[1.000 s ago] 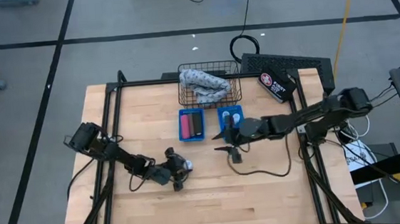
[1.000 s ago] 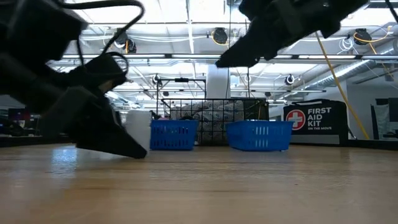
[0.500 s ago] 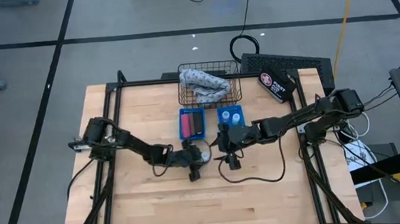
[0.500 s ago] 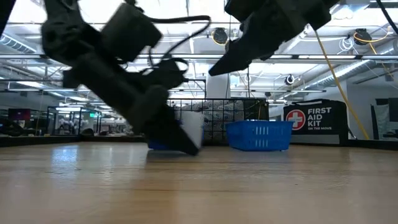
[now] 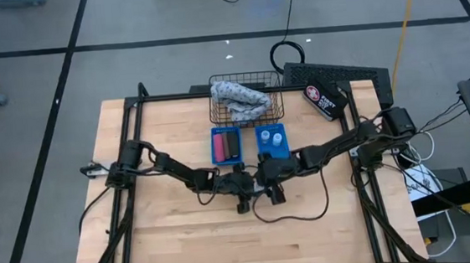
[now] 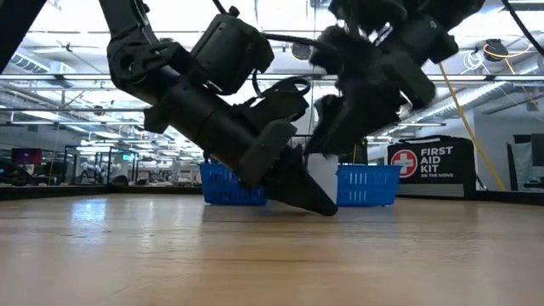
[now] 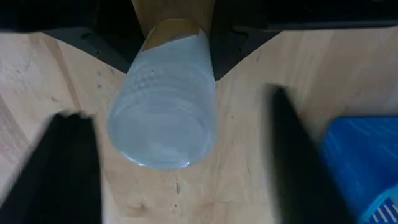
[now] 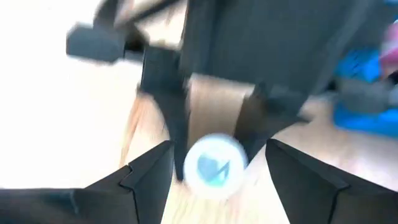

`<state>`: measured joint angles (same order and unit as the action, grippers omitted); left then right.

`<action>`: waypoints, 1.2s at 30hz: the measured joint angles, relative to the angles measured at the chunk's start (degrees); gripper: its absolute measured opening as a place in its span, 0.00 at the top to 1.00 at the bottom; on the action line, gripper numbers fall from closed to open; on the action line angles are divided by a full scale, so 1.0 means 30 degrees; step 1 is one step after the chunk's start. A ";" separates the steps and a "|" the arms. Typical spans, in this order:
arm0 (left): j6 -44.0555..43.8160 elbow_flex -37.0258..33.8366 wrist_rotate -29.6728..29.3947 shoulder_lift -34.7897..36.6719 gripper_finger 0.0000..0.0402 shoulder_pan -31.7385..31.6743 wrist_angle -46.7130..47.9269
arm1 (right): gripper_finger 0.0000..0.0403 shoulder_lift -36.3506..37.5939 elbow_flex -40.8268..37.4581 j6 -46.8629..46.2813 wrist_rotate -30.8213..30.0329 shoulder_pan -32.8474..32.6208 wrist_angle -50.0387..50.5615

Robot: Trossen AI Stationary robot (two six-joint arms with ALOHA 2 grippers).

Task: Pick & Place Medicine items
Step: Put the white pill bottle into the right blue bin

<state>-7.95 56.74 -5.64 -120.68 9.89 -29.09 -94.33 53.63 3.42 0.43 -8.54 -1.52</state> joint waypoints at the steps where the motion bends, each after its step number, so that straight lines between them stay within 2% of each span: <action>1: 0.0045 -0.0003 -0.0026 0.0000 0.61 -0.0009 0.0193 | 0.40 -0.0232 -0.0018 0.0013 0.0023 -0.0077 0.0169; 11: 0.0059 -0.0003 0.0091 0.0000 0.61 -0.0058 0.0300 | 0.45 -0.0711 -0.0018 -0.0371 -0.0054 -0.0174 0.0173; 22: 0.0094 -0.0018 0.0062 -0.0006 0.61 -0.0057 0.0235 | 0.69 -0.0711 -0.0024 -0.0408 -0.0032 -0.0159 0.0174; 29: 0.0989 -0.0054 -0.0043 -0.0050 0.55 -0.0072 -0.0932 | 0.69 -0.0711 -0.0018 -0.0415 -0.0032 -0.0159 0.0168; 36: -0.0950 -0.0098 0.0193 0.0959 0.44 -0.0171 0.0115 | 0.69 0.0038 -0.0010 -0.0423 -0.0068 -0.0129 0.1152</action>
<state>-10.80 56.45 -5.06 -117.81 9.37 -28.74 -94.22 53.60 2.15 0.23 -8.93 1.94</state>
